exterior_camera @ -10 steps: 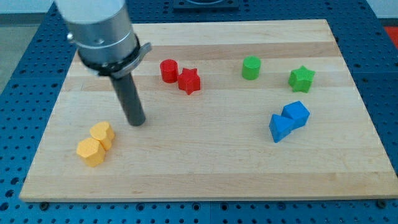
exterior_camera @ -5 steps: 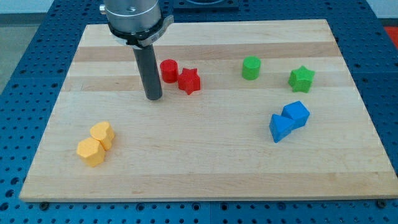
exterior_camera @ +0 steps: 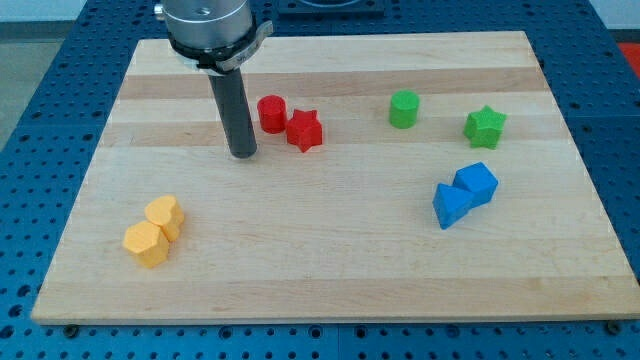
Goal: Move the red circle into the red star
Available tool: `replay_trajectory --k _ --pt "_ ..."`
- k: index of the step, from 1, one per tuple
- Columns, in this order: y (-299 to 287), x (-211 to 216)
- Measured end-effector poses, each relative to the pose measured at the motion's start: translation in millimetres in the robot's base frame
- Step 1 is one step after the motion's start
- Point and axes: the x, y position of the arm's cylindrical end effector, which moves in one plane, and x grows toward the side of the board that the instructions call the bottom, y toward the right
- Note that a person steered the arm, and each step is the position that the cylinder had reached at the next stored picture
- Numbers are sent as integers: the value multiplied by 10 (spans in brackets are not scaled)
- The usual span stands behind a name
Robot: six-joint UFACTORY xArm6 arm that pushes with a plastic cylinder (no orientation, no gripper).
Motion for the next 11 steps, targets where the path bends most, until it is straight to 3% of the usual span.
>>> replay_trajectory --k 4,7,8,11 --pt "669 -140" --pt "-150 -33" --pt "-461 -185" --pt "-384 -638"
